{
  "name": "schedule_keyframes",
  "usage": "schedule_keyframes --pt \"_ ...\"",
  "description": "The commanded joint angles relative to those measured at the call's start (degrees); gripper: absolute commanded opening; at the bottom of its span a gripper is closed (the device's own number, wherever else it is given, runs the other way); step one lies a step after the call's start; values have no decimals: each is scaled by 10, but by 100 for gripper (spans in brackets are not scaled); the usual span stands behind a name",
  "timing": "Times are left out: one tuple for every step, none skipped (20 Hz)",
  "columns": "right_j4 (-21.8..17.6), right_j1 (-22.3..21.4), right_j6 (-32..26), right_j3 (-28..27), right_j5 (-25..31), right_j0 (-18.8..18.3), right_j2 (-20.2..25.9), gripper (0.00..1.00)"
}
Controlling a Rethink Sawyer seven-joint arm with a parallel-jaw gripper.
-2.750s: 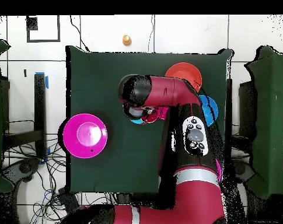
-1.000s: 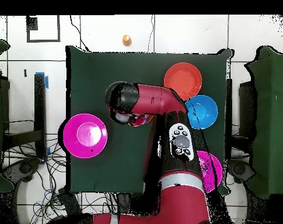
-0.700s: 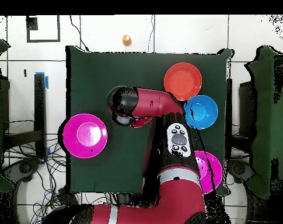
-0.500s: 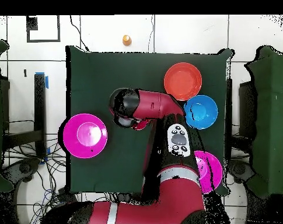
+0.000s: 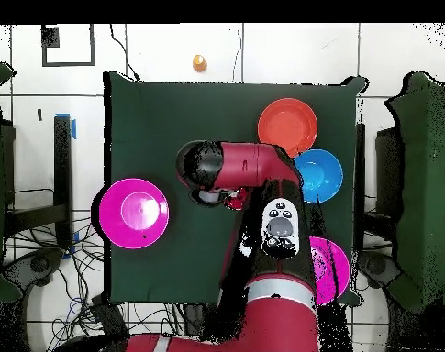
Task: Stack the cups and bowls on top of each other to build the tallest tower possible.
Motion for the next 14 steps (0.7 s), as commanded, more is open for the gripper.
schedule_keyframes --pt "-82 -42 -93 -76 71 13 9 0" --pt "-86 -46 -93 -76 66 11 12 0" --pt "-91 -50 -93 -76 62 9 14 0" --pt "-92 -51 -90 -77 62 7 19 0" --pt "-86 -52 -83 -74 58 2 26 0" --pt "-75 -50 -72 -73 49 -4 36 0" --pt "-63 -47 -57 -66 43 -7 42 0" --pt "-51 -45 -42 -60 37 -11 48 0" --pt "-52 -44 -31 -57 23 -10 46 0" --pt "-40 -47 -33 -47 50 -13 49 0" --pt "2 -56 -26 -12 111 -23 62 0" --pt "26 -67 -14 16 122 -27 67 0" --pt "34 -71 -16 30 122 -30 71 0" --pt "48 -72 -16 46 125 -33 77 0"
